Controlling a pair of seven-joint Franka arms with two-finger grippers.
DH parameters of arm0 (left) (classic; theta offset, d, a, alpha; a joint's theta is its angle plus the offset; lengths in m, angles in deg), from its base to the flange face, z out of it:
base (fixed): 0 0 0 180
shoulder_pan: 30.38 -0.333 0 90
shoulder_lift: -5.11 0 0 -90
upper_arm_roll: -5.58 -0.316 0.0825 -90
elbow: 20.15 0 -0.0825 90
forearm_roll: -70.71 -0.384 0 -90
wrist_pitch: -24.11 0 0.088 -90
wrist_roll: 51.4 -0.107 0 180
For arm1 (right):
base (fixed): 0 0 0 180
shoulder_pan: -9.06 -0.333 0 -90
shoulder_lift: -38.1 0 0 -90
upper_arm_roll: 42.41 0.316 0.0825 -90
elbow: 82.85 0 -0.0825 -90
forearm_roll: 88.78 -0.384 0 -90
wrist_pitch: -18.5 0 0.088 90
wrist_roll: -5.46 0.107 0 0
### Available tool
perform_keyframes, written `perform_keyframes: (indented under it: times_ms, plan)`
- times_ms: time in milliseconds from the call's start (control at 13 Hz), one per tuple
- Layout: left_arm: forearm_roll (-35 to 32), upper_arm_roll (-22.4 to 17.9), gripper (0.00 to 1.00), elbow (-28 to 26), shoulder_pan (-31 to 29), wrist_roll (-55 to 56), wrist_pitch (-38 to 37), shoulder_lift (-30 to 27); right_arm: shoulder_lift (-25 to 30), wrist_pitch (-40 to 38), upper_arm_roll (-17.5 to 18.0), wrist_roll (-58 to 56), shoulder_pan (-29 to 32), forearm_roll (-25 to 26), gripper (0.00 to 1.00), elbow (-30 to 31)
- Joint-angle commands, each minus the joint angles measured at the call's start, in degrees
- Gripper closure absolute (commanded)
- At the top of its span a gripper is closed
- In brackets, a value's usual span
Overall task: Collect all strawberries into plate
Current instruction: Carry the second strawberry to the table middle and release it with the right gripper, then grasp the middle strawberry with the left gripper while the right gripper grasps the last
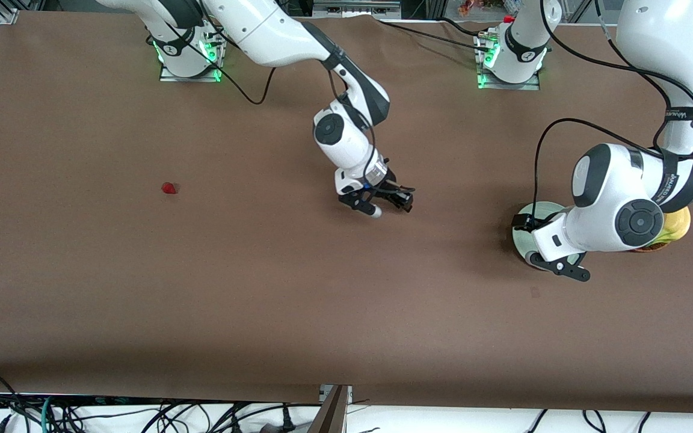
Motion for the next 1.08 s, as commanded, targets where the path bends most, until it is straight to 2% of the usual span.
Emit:
perform_keyframes:
  times_ms: [0,154,231,308,538,615,769,1000]
  plan:
    - [5.03,-0.18,0.00,0.03,-0.40,0.13,0.70,1.08,-2.08,2.36,-0.58,0.40,-2.46,-0.48,0.00,-2.70]
    - [5.30,-0.18,0.00,-0.58,-0.22,2.31,0.88,1.09,-0.68,1.92,-1.28,-0.30,-1.94,-0.39,0.00,-2.78]
    - [5.47,-0.18,0.00,-0.76,-0.05,3.98,1.06,1.09,0.54,0.96,-2.94,-0.74,-1.24,-0.31,0.00,-2.70]
    - [5.74,-0.18,0.00,-0.85,0.30,5.22,1.06,1.17,1.69,-2.79,-4.61,-1.35,-0.45,-0.04,0.00,-2.69]
    - [5.74,-0.18,0.00,-2.34,4.24,16.43,2.19,1.17,6.78,-23.15,-11.99,-13.17,2.27,3.47,0.00,-2.61]
    - [5.74,-0.18,0.00,-4.52,5.30,20.66,3.94,1.00,8.19,-29.48,-13.57,-20.10,3.67,3.39,0.00,-2.61]
    - [5.74,-0.09,0.00,-12.06,7.94,28.04,12.00,-1.62,10.21,-40.83,-17.35,-32.42,6.05,3.21,0.00,-2.52]
    - [5.74,0.26,0.00,-21.83,15.04,47.27,23.18,-4.88,10.58,-56.75,-28.05,-49.36,6.41,3.30,0.00,-0.34]
